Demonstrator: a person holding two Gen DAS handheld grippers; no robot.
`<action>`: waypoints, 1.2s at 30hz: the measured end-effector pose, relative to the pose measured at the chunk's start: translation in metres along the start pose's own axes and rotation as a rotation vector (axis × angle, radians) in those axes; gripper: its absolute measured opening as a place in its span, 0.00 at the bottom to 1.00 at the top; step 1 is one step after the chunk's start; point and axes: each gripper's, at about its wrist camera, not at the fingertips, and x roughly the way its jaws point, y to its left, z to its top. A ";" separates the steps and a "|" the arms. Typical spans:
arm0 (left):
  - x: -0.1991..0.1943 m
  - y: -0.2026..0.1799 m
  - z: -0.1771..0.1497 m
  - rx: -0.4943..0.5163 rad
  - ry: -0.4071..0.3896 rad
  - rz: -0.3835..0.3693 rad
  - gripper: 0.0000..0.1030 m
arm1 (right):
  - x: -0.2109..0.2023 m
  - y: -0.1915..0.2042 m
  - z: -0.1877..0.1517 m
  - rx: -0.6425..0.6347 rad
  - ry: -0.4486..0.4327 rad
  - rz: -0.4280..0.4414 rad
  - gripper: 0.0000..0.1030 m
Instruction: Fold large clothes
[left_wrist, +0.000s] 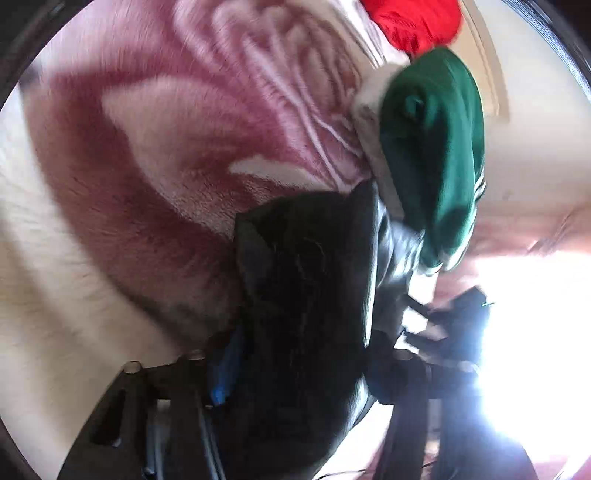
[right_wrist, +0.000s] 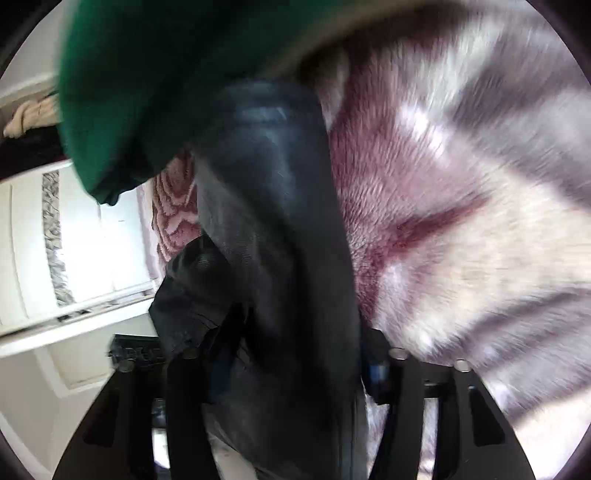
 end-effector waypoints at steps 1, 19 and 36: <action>-0.014 -0.010 -0.005 0.041 -0.030 0.037 0.53 | -0.015 0.002 -0.005 -0.027 -0.036 -0.050 0.65; 0.033 -0.029 -0.014 0.215 -0.060 0.386 0.26 | 0.039 0.079 -0.061 -0.269 0.088 -0.336 0.61; -0.022 -0.068 -0.053 0.213 -0.121 0.221 0.32 | -0.044 0.029 -0.106 -0.164 0.014 -0.162 0.67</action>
